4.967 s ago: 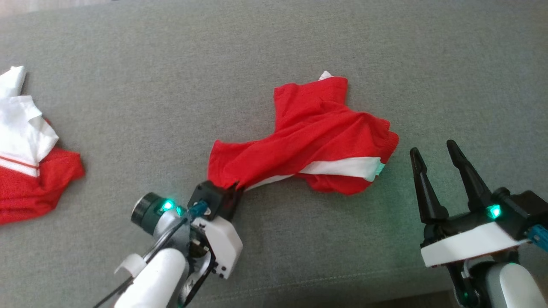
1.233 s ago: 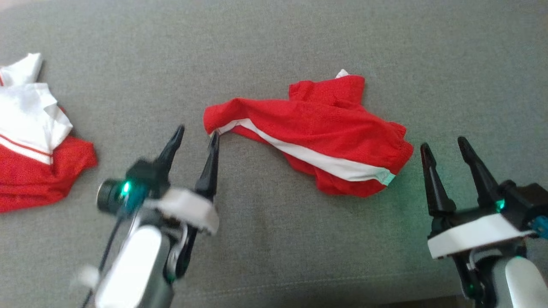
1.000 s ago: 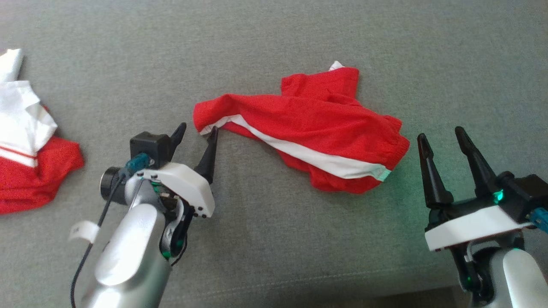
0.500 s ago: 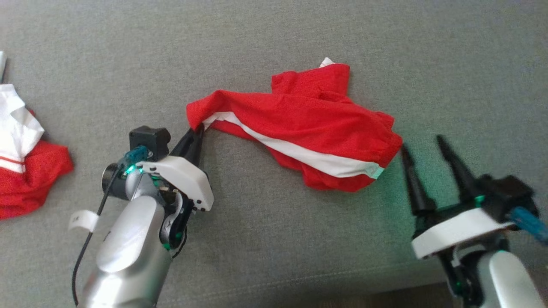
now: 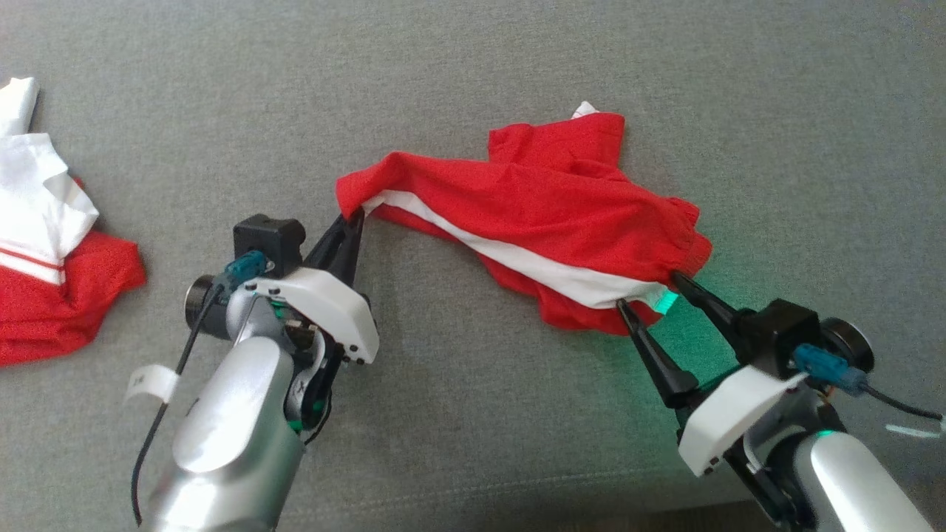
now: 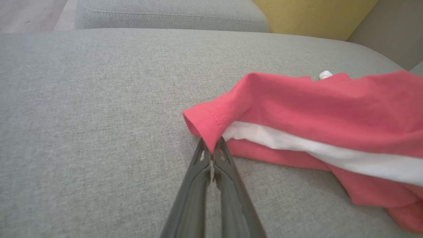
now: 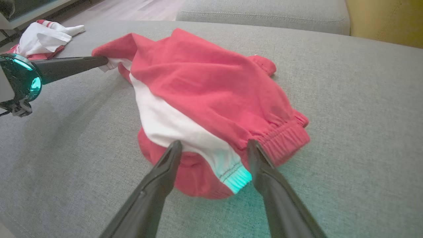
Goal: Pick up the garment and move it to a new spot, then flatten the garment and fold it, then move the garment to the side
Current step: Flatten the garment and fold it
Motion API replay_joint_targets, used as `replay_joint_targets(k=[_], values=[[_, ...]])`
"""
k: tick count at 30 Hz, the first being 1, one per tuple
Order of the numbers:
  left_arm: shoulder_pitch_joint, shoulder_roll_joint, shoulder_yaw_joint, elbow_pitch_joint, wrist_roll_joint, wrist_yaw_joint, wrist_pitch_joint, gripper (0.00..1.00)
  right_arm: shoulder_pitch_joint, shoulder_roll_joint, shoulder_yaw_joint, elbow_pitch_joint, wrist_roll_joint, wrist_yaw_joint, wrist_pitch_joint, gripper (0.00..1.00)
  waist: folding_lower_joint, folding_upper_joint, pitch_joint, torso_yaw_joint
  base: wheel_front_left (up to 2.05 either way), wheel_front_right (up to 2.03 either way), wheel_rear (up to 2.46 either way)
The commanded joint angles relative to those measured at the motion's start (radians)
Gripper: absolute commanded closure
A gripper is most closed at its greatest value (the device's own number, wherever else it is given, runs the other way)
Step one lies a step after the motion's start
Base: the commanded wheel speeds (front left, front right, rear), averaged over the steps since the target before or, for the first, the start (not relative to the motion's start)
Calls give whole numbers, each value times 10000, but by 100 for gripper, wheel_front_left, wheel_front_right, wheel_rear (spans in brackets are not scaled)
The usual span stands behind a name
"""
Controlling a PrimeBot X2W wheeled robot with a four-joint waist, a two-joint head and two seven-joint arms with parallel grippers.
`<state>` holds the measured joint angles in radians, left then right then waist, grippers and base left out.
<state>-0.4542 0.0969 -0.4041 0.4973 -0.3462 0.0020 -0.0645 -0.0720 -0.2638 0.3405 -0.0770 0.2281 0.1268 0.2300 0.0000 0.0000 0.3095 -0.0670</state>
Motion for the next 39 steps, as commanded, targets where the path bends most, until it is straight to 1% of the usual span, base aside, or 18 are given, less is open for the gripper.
replay_joint_targets(k=[1, 4, 5, 6, 7, 12, 16, 20, 24, 29, 32, 36, 39], values=[[-159, 213, 302, -369, -68, 66, -79, 100, -244, -163, 205, -308, 19, 39, 21, 0, 0, 0, 13, 6, 0, 0, 0], [-167, 210, 281, -427, -97, 83, -91, 100, -431, -242, 329, -88, -32, 39, 207, 0, 0, 0, 42, 27, 0, 0, 0], [-172, 205, 278, -452, -111, 85, -110, 100, -483, -258, 353, -21, -36, 39, 251, 15, 0, 0, 53, 37, 0, 0, 0], [-174, 202, 273, -475, -123, 86, -128, 100, -524, -263, 362, 29, -25, 39, 261, 74, 0, 0, 61, 47, 0, 0, 0], [-170, 202, 274, -509, -133, 88, -174, 100, -553, -262, 355, 65, -8, 39, 238, 100, 0, 0, 60, 58, 0, 0, 0], [-10, 281, 389, -907, -176, 214, -545, 100, -517, -190, -26, -5, 19, 39, -189, 100, 0, 0, -73, 83, 0, 0, 0], [260, 484, 558, -1808, -178, 400, -797, 100, -432, -173, -572, -411, -41, 39, -595, 100, 0, 0, -367, 69, 0, 0, 0], [547, 855, 780, -3354, -81, 685, -772, 100, -544, -314, -1218, -1128, -185, 39, -960, 100, 0, 0, -790, 79, 0, 0, 0], [701, 1279, 984, -5447, 162, 1009, -523, 100, -798, -596, -1842, -2111, -327, 39, -1135, 100, 0, 0, -1245, 109, 0, 0, 0], [624, 1704, 1292, -8078, 321, 1273, 31, 100, -1170, -962, -2527, -3521, -444, 39, -853, 100, 0, 0, -1739, 111, 0, 0, 0], [387, 1892, 1520, -9324, 407, 1418, 371, 100, -1507, -1219, -2837, -4245, -467, 39, -568, 100, 0, 0, -1986, 74, 0, 0, 0], [97, 2078, 1585, -10439, 577, 1523, 903, 100, -1950, -1476, -3087, -4825, -349, 39, -99, 100, 0, 0, -2174, -4, 0, 0, 0], [-36, 2098, 1542, -10688, 584, 1562, 1201, 100, -2207, -1540, -3195, -4971, -193, 39, 149, 100, 0, 0, -2193, -25, 0, 0, 0]])
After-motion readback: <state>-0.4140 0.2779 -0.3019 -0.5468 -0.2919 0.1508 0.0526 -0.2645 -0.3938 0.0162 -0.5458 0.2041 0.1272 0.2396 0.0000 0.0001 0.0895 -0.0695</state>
